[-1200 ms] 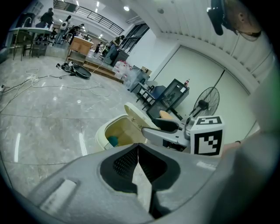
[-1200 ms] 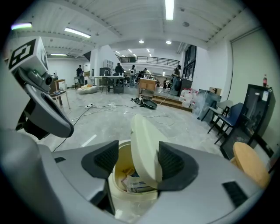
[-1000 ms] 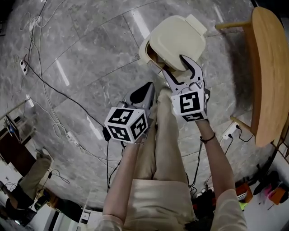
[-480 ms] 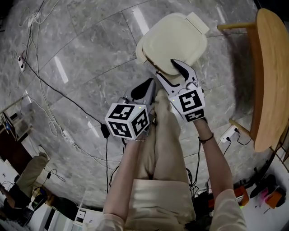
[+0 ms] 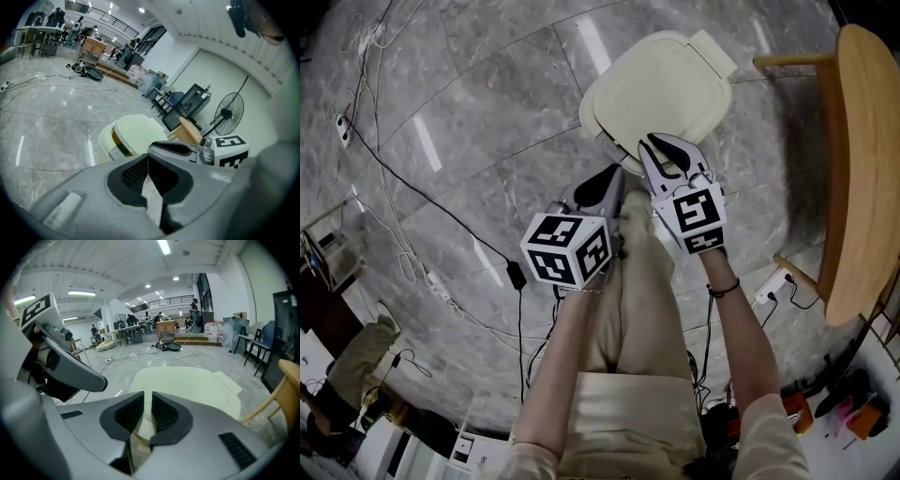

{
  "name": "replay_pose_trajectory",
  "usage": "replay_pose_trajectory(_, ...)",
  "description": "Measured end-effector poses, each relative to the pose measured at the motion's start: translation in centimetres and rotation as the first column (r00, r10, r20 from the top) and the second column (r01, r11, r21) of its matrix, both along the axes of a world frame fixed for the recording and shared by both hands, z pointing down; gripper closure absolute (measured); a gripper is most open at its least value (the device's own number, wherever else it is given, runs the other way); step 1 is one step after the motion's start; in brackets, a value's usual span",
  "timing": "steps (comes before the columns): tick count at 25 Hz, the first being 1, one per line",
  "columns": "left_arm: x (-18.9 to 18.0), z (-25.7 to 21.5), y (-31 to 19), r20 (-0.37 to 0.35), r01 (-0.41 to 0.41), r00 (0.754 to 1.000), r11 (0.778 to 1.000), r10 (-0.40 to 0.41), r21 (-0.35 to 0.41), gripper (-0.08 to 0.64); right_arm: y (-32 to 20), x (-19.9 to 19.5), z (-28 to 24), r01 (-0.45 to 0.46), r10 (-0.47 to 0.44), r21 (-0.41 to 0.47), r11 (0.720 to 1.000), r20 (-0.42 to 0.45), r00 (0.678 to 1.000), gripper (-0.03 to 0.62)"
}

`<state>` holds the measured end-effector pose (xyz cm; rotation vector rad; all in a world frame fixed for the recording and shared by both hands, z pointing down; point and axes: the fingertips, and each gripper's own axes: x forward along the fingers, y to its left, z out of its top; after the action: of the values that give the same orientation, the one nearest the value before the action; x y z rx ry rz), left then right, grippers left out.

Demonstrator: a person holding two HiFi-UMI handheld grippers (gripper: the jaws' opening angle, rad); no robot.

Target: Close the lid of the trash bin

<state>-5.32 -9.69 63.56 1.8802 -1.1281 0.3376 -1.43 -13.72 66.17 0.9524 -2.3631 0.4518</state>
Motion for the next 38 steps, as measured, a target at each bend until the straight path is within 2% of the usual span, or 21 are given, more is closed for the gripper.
replay_pose_trajectory(6, 0.4, 0.5, -0.8, 0.001, -0.002, 1.0, 1.0, 0.002, 0.0, 0.537, 0.3, -0.4, 1.3, 0.034, -0.033, 0.003, 0.999, -0.054, 0.998, 0.588)
replay_pose_trajectory(28, 0.2, 2.4, -0.9, 0.022, -0.004, 1.0, 0.999, 0.005, -0.039, 0.537, 0.2, -0.6, 2.7, 0.007, -0.011, -0.077, 0.997, -0.047, 0.999, 0.588)
replay_pose_trajectory(34, 0.1, 2.6, -1.0, 0.029, -0.008, 1.0, 0.999, 0.01, -0.047, 0.537, 0.2, -0.6, 2.9, 0.023, -0.03, -0.104, 0.994, -0.063, 0.998, 0.588)
replay_pose_trajectory(38, -0.1, 2.3, -1.0, 0.035, -0.012, 0.999, 0.998, 0.014, -0.055, 0.537, 0.2, -0.6, 3.0, -0.014, 0.007, -0.138, 0.99, -0.053, 0.999, 0.588)
